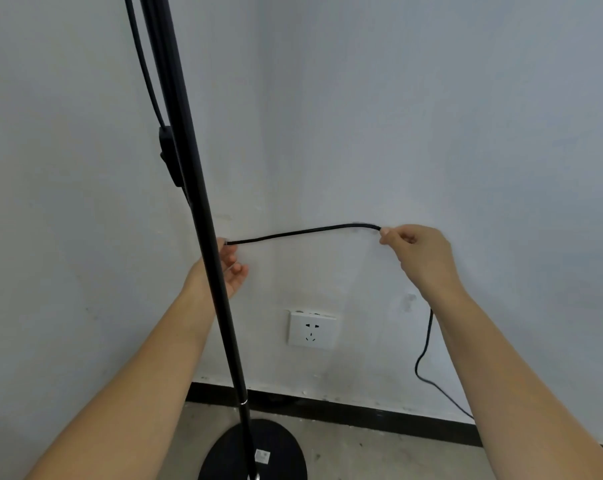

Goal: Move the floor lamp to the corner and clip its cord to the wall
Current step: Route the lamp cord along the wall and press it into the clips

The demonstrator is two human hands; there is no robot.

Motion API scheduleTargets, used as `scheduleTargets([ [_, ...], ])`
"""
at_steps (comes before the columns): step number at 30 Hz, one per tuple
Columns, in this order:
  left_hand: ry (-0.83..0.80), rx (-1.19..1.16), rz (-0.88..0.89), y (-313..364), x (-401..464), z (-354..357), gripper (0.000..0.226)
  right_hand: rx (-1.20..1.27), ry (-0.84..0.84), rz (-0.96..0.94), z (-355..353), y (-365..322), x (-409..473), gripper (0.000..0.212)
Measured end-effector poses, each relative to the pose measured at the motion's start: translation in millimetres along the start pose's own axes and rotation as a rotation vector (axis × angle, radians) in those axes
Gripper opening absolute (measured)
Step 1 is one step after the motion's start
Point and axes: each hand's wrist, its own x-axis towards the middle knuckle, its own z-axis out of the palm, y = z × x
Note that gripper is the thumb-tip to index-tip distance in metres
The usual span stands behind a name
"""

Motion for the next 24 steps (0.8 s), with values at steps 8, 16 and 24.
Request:
scheduleTargets([
  [8, 0.015, 0.180, 0.092, 7.6, 1.0, 0.1, 0.024, -0.172, 0.105, -0.071, 13.0, 4.0, -1.9, 0.029],
  [16, -0.031, 0.320, 0.143, -9.4, -9.5, -16.9, 0.026, 0.406, -0.217, 0.219, 7.7, 52.7, -36.9, 0.031],
  [24, -0.189, 1.668, -0.361, -98.6, -63.3, -104.2, 0.030, 0.628, -0.187, 0.423, 0.1, 127.4, -75.9, 0.020],
])
